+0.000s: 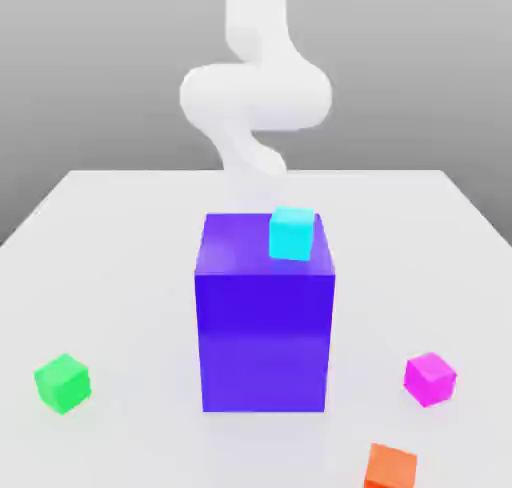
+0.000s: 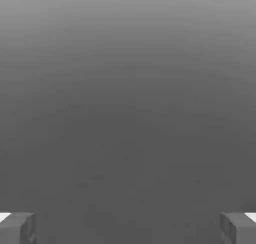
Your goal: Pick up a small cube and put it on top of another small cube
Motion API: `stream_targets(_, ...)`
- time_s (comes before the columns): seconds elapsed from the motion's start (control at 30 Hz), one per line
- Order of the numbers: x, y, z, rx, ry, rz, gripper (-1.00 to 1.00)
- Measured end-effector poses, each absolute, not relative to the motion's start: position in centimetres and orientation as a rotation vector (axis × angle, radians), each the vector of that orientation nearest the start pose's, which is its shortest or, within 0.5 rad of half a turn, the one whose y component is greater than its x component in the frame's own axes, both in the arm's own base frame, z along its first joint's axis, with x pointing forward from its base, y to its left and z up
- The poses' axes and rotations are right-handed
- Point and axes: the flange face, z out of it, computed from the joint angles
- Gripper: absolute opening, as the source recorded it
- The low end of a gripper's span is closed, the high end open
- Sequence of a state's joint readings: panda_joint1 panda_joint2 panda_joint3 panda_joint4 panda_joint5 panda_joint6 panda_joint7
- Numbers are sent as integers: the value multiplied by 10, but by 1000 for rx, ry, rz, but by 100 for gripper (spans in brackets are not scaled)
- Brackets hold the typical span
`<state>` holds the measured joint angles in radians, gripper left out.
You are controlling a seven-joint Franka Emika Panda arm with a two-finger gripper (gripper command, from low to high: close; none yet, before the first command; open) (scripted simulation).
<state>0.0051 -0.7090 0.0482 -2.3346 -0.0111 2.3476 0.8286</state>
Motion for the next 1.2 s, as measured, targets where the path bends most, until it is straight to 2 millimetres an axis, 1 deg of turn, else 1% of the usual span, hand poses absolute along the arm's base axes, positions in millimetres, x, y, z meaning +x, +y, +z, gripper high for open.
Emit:
stream_targets(0.07,405,49,624,-2586,1007,-886,0)
stream_targets(0.17,430,81,562,-2680,978,-785,0)
stream_targets(0.27,443,112,499,-2767,939,-679,0)
stream_targets(0.37,445,142,434,-2848,891,-566,0)
stream_targets(0.43,441,161,392,-2896,854,-486,0)
stream_targets(0.53,425,188,330,-2962,794,-360,0)
stream_targets(0.6,406,209,291,-3004,729,-270,0)
stream_targets(0.67,385,225,254,-3038,680,-178,0)
stream_targets(0.77,352,240,204,-3072,629,-42,0)
stream_targets(0.83,345,243,182,-3074,622,-10,0)
stream_targets(0.97,342,244,141,-3075,619,1,0)
stream_targets(1.0,342,244,132,-3077,618,1,-100)
stream_targets(1.17,342,244,132,-3076,618,-1,-100)
stream_targets(1.2,341,243,127,-3078,617,-1,-100)
